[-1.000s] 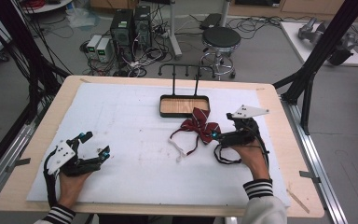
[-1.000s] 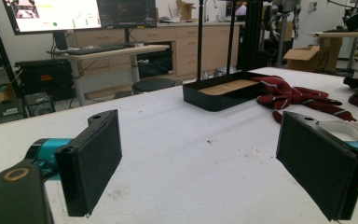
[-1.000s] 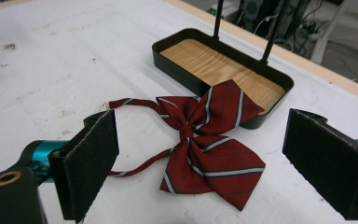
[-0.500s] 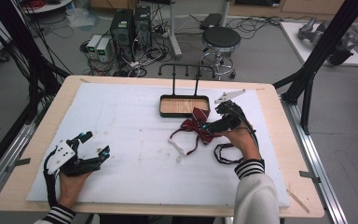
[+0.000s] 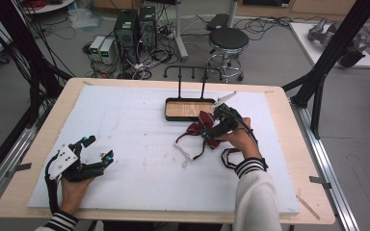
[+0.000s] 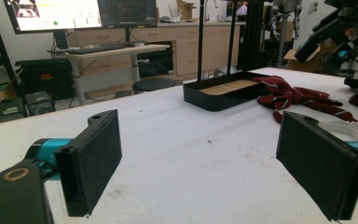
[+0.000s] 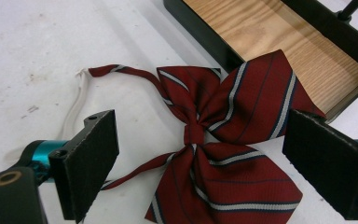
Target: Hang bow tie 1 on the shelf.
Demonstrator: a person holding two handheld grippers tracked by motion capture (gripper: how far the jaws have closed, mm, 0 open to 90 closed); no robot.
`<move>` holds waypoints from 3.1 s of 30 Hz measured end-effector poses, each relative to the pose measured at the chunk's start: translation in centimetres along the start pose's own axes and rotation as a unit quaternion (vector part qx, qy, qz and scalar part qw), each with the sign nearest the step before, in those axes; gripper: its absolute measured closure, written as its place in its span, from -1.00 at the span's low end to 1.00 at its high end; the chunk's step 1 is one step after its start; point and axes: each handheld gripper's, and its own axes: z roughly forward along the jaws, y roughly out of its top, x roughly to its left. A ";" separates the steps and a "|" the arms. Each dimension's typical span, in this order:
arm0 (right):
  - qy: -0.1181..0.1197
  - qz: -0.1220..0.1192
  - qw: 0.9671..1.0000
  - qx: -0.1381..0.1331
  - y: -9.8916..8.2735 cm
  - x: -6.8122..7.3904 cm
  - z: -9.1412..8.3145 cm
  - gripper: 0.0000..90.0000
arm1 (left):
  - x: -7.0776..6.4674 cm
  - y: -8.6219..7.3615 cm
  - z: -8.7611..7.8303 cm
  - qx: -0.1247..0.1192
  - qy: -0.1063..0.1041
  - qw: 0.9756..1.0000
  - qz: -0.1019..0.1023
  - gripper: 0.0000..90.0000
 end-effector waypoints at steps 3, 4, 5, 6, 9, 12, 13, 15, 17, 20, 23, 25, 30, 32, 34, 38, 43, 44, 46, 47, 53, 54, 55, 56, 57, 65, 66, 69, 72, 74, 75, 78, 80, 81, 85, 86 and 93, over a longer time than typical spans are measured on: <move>0.003 -0.003 1.000 0.027 0.4 0.2 0.4 -0.77 | 0.0 0.0 0.0 0.000 0.000 1.000 0.000 -0.68; 0.003 -0.010 0.999 0.032 0.6 0.2 0.6 -0.72 | 0.0 0.0 0.0 0.000 0.000 1.000 0.000 -0.68; 0.009 -0.013 0.999 0.039 1.0 0.2 1.0 -0.69 | 0.0 0.0 0.0 0.000 0.000 1.000 0.000 -0.68; 0.009 -0.013 0.999 0.039 1.0 0.2 1.0 -0.69 | 0.0 0.0 0.0 0.000 0.000 1.000 0.001 -0.68; 0.008 -0.011 0.999 0.051 1.4 0.1 1.4 -0.65 | 0.0 0.0 0.0 0.000 0.000 1.000 0.001 -0.68; 0.012 -0.004 0.998 0.063 1.5 0.1 2.0 -0.59 | 0.0 0.0 0.0 0.000 0.000 1.000 0.000 -0.68; 0.009 -0.007 0.998 0.069 1.4 0.0 2.2 -0.59 | 0.0 0.0 0.0 0.000 0.000 1.000 0.000 -0.68; 0.006 -0.007 0.996 0.085 1.3 0.0 2.7 -0.55 | 0.0 0.0 0.0 0.000 0.000 1.000 0.000 -0.68; 0.009 -0.007 0.995 0.095 1.3 0.1 3.0 -0.50 | 0.0 0.0 0.0 0.000 0.000 1.000 0.000 -0.68; 0.008 -0.008 0.994 0.104 1.3 0.0 3.5 -0.43 | 0.0 0.0 0.0 0.000 0.000 1.000 0.001 -0.68; 0.008 -0.010 0.993 0.119 1.3 0.0 4.0 -0.29 | 0.0 0.0 0.0 0.001 0.000 1.000 0.001 -0.68; 0.006 -0.012 0.993 0.119 1.3 0.0 4.1 -0.28 | 0.0 0.0 0.0 0.001 0.000 1.000 0.000 -0.68; 0.012 -0.017 0.991 0.133 1.4 0.0 4.4 -0.09 | 0.0 0.0 0.0 0.001 0.000 1.000 0.001 -0.68; 0.010 -0.020 0.990 0.137 1.4 0.0 4.5 -0.06 | 0.0 0.0 0.0 0.001 0.000 1.000 0.001 -0.68; 0.002 -0.020 0.990 0.141 1.4 0.0 4.7 0.02 | 0.0 0.0 0.0 0.000 0.001 1.000 0.001 -0.68; -0.005 -0.019 0.990 0.143 1.4 -0.1 4.8 0.11 | 0.0 0.0 0.0 0.000 0.000 1.000 0.002 -0.68; -0.012 -0.016 0.989 0.146 1.3 -0.3 5.0 0.18 | 0.0 0.0 0.0 0.000 0.000 1.000 0.003 -0.68; -0.012 -0.018 0.989 0.147 1.4 -0.3 5.0 0.18 | 0.0 0.0 0.0 0.001 0.000 1.000 0.004 -0.68; -0.014 -0.021 0.988 0.151 1.3 -0.3 5.1 0.24 | 0.0 0.0 0.0 0.001 0.000 1.000 0.003 -0.68; -0.015 -0.021 0.988 0.154 1.3 -0.3 5.2 0.26 | 0.0 0.0 0.0 0.001 0.000 1.000 0.003 -0.68; -0.005 -0.016 0.987 0.158 1.2 -0.7 5.4 0.54 | -0.1 0.0 0.0 0.001 0.000 1.000 0.004 -0.68; -0.001 -0.011 0.988 0.157 1.2 -0.7 5.4 0.58 | -0.1 0.0 0.0 0.001 0.000 1.000 0.004 -0.68; 0.001 -0.006 0.988 0.157 1.2 -0.7 5.4 0.62 | -0.1 0.0 0.0 0.001 0.000 1.000 0.004 -0.68; 0.002 -0.004 0.988 0.157 1.2 -0.7 5.4 0.64 | -0.1 0.0 0.0 0.002 0.000 1.000 0.004 -0.68; 0.004 0.000 0.988 0.157 1.2 -0.7 5.4 0.66 | -0.1 0.0 0.0 0.001 0.000 1.000 0.004 -0.68; -0.001 0.001 0.987 0.159 1.3 -0.6 5.4 0.70 | -0.1 0.0 0.0 0.002 0.000 1.000 0.004 -0.68; -0.001 0.000 0.987 0.160 1.3 -0.5 5.4 0.70 | -0.1 0.0 0.0 0.001 0.000 1.000 0.004 -0.68; -0.002 0.000 0.988 0.155 1.3 -0.5 5.3 0.70 | -0.1 0.0 0.0 0.001 0.000 1.000 0.004 -0.68; -0.002 -0.007 0.989 0.151 1.4 -0.4 5.2 0.70 | -0.1 0.0 0.0 0.002 0.000 1.000 0.004 -0.68; 0.000 0.001 0.990 0.141 1.5 -0.4 4.9 0.70 | -0.1 0.0 0.0 0.002 0.000 1.000 0.004 -0.68; -0.001 -0.003 0.991 0.136 1.5 -0.5 4.7 0.70 | -0.1 0.0 0.0 0.002 0.000 1.000 0.004 -0.68; -0.007 0.003 0.993 0.117 1.7 -0.5 3.9 0.70 | -0.1 0.0 0.0 0.002 0.000 1.000 0.004 -0.68; -0.008 0.005 0.995 0.101 1.8 -0.4 3.5 0.70 | -0.1 0.0 0.0 0.002 0.000 1.000 0.004 -0.68; -0.006 0.011 0.996 0.090 1.8 -0.4 3.1 0.70 | -0.1 0.0 0.0 0.002 0.000 1.000 0.004 -0.68; -0.013 0.021 0.998 0.053 1.9 -0.4 1.9 0.70 | -0.1 0.0 0.0 0.002 0.000 1.000 0.006 -0.68; -0.016 0.018 0.999 0.045 1.9 -0.4 1.7 0.70 | -0.1 0.0 0.0 0.002 0.000 1.000 0.006 -0.68; -0.039 0.016 0.999 -0.011 2.1 -0.3 0.0 0.70 | -0.1 0.0 0.0 0.002 0.001 1.000 0.006 -0.68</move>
